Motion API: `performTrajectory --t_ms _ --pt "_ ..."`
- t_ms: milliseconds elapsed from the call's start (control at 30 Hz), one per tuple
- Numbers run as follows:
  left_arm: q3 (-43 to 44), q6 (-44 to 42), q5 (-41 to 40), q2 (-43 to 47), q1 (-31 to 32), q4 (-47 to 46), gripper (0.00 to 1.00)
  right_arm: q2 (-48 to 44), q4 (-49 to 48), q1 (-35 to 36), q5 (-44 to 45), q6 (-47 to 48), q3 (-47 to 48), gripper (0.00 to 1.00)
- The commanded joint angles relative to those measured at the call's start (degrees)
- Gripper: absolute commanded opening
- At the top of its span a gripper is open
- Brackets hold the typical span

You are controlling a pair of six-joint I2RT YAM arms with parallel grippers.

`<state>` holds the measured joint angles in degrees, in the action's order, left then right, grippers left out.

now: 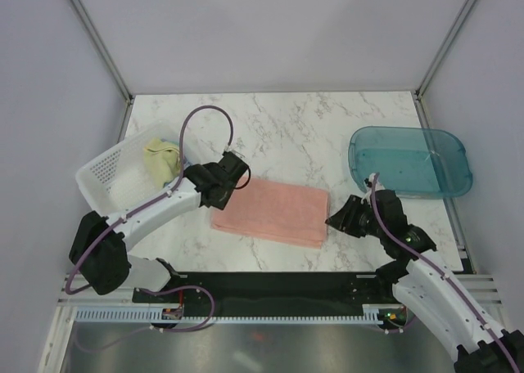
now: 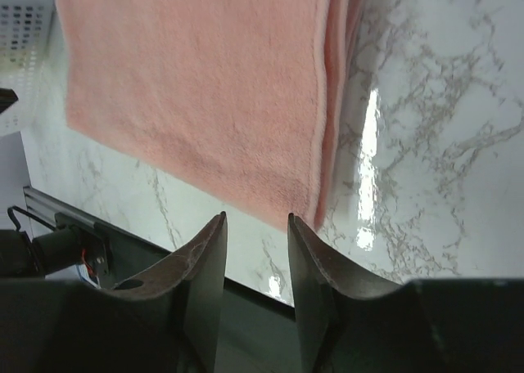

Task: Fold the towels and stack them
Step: Fold the towel

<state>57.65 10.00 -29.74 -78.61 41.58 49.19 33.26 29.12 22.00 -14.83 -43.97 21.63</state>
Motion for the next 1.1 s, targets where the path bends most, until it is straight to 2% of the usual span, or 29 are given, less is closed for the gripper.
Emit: performTrajectory --t_ms 0,33,67,167,233,500,667,900,1067 --pt "3.6 4.9 4.2 -0.9 0.3 -3.5 0.55 4.3 -2.6 0.1 5.2 -0.9 5.0 0.42" --pt "2.8 7.0 8.3 -1.7 0.3 -6.2 0.52 5.5 -3.5 0.1 4.9 -1.7 5.3 0.42" --pt "2.4 8.3 9.1 -2.2 0.3 -6.6 0.51 6.8 -4.8 0.1 4.6 -2.1 5.8 0.4" --pt "2.2 15.0 5.7 -3.8 0.3 -2.9 0.51 10.8 -4.3 0.2 5.0 -2.9 7.2 0.4" --pt "1.9 19.7 6.0 -4.2 0.3 -1.4 0.52 12.4 -2.9 0.1 8.3 -3.8 7.1 0.43" --pt "-2.2 25.3 6.7 -7.3 -2.2 -2.6 0.54 20.8 -23.5 0.1 11.5 -6.3 -1.2 0.45" --pt "-6.8 26.3 16.4 -4.9 -8.7 -8.6 0.54 28.3 -30.2 0.1 13.6 -3.1 0.0 0.45" --pt "-10.5 29.4 18.8 -6.6 -9.9 -15.3 0.54 38.1 -30.6 -0.6 20.1 3.2 5.6 0.42" --pt "-11.5 31.7 24.7 -8.5 -9.8 -20.4 0.52 42.2 -30.0 -3.6 19.8 8.5 10.6 0.41"
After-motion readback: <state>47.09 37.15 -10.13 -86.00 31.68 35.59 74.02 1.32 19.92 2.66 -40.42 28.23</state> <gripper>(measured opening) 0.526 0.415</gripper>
